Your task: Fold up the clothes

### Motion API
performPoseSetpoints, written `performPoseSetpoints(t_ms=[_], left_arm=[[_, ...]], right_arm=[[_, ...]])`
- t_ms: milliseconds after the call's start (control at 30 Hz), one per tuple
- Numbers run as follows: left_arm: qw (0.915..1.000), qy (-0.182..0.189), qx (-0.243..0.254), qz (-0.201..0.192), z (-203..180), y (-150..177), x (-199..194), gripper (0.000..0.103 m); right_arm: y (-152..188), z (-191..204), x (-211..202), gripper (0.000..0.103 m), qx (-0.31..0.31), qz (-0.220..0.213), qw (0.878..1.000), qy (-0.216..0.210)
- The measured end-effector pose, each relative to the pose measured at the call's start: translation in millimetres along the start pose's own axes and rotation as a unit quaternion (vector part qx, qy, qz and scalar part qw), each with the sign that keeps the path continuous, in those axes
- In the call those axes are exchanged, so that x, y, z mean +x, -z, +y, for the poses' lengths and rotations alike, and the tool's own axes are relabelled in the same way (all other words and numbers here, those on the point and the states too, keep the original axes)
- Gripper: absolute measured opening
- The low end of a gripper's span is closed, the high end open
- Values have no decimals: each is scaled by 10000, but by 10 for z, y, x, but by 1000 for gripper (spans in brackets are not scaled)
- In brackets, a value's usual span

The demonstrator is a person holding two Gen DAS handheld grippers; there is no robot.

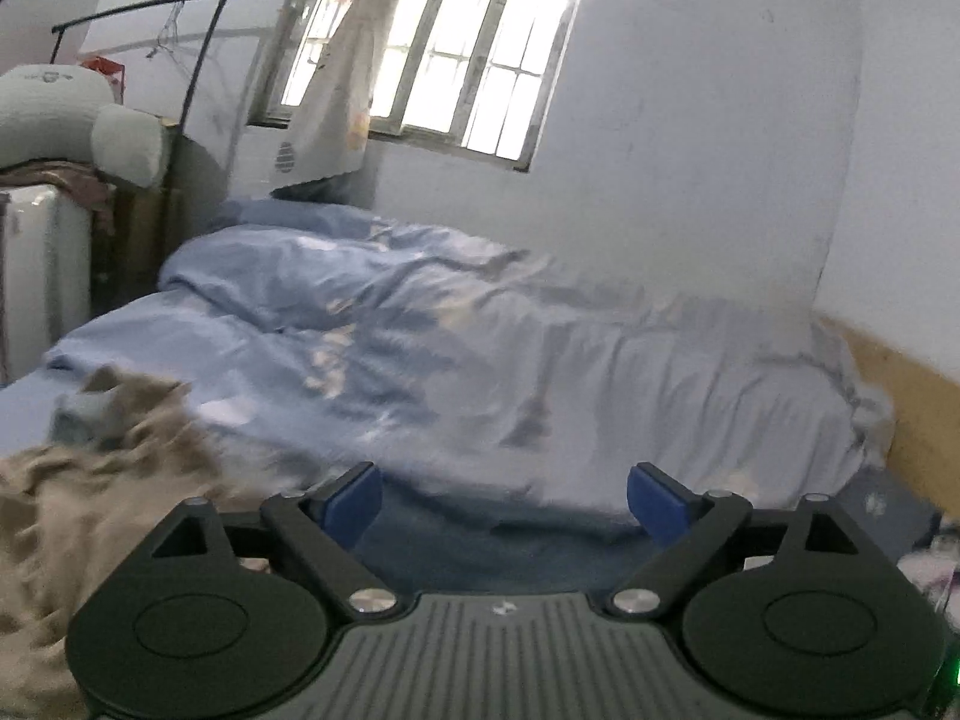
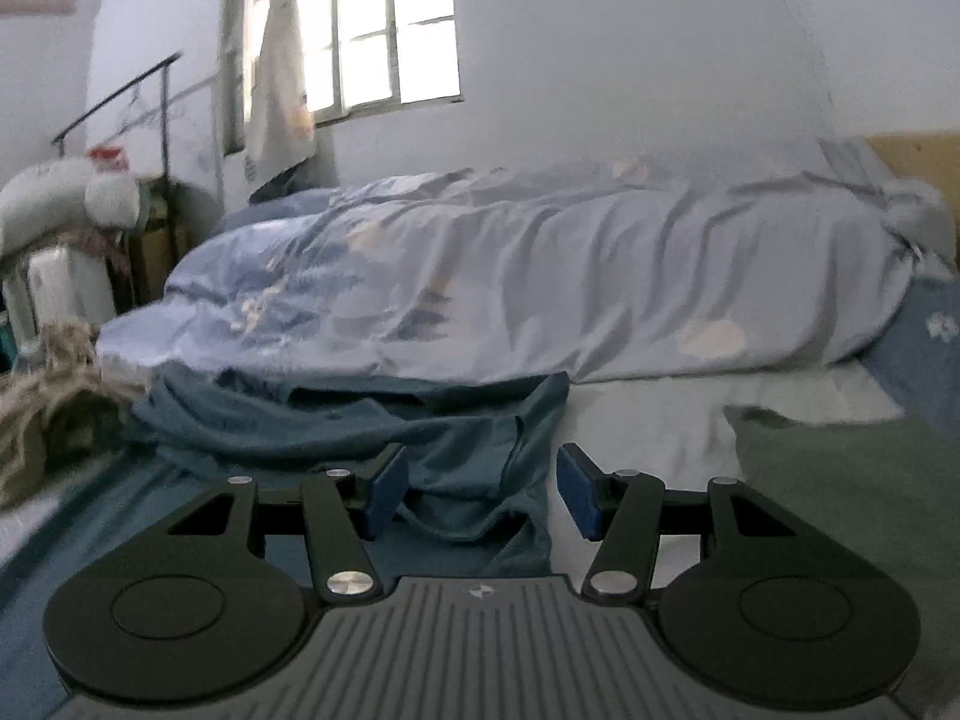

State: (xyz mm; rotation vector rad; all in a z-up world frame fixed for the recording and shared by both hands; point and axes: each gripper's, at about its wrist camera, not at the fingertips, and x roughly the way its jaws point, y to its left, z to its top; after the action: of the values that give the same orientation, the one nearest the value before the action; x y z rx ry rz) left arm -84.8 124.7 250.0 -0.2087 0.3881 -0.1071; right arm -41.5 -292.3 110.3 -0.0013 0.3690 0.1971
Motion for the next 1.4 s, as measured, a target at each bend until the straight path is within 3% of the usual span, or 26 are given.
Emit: performPoseSetpoints(t_ms=[133, 267, 400, 500, 567, 633, 833, 1033, 1133, 1200, 1400], left_arm=[[9997, 169, -98, 133, 149, 541, -179, 92], [9943, 471, -943, 172, 305, 1084, -18, 92], [9948, 562, -828, 205, 177, 1357, 320, 92], [9948, 887, -485, 146, 58, 1429, 505, 92], [9943, 1045, -232, 23, 8, 1483, 588, 92], [9936, 1108, -188, -54, 17, 1552, 632, 92], [9895, 1038, -930, 379, 153, 1651, 926, 92], [9864, 860, -1280, 561, 323, 1700, 1055, 92], [9860, 747, -1345, 639, 379, 1722, 1090, 92], [9851, 729, -1407, 669, 412, 1727, 1120, 92], [9843, 728, -1449, 704, 431, 1726, 1139, 92]], right_arm=[[71, 194, 71, 54, -649, 3, 9978, 127], [97, 419, 128, 45, -1231, 12, 9921, 234], [125, 716, 292, 40, -2025, 105, 9780, 493], [201, 945, 602, 34, -3083, 346, 9495, 463], [274, 1060, 858, 22, -3772, 583, 9233, 416], [344, 1089, 1095, 21, -4209, 837, 9022, 439], [551, 1076, 1649, 21, -5316, 1418, 8326, 635], [734, 1143, 1910, 21, -5953, 1596, 7860, 482], [753, 1124, 1994, 5, -5981, 1650, 7824, 534], [749, 1107, 2029, 2, -5977, 1674, 7820, 569], [444, 972, 1752, 1, -5548, 1535, 8149, 672]])
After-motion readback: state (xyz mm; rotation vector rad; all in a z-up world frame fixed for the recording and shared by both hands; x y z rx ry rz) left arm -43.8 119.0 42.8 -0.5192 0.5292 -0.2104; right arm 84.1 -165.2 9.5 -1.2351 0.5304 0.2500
